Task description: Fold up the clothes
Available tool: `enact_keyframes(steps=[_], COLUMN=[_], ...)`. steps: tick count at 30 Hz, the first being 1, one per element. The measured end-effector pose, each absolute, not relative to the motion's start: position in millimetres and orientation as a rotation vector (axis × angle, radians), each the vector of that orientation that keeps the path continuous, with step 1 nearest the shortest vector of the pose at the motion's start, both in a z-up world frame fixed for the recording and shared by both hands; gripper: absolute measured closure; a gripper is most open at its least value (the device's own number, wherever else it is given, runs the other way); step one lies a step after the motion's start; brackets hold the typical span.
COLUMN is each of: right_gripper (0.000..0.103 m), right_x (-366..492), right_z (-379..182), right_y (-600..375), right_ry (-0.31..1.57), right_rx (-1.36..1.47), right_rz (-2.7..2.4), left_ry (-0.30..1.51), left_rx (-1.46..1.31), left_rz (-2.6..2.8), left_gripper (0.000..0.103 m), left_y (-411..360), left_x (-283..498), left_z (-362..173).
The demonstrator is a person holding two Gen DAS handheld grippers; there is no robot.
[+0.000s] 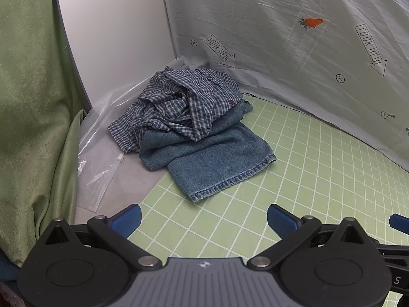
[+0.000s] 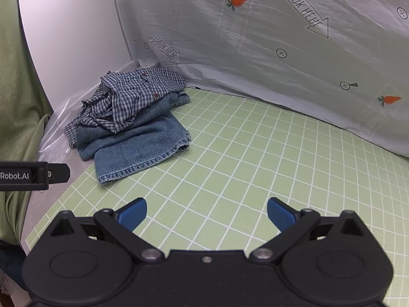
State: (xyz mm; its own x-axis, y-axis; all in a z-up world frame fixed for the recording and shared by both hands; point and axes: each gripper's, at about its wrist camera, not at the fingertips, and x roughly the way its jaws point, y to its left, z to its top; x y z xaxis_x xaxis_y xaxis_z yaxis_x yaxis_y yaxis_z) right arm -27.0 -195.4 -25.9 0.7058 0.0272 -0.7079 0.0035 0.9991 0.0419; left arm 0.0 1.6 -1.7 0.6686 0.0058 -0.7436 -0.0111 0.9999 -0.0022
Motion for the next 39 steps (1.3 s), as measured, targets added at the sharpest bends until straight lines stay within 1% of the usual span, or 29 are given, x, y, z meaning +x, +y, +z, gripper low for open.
enact_keyframes(steps=[39], right_gripper=[0.001], right_x=[-27.2], right_z=[-23.1], right_y=[-192.2], right_ry=[0.798], right_rx=[0.047], right_rz=[-0.008], left_ry=[0.86], left_rx=[-0.002], left_rz=[0.01], left_gripper=[0.0], left_y=[2.6], left_x=[-2.4], left_z=[-3.3])
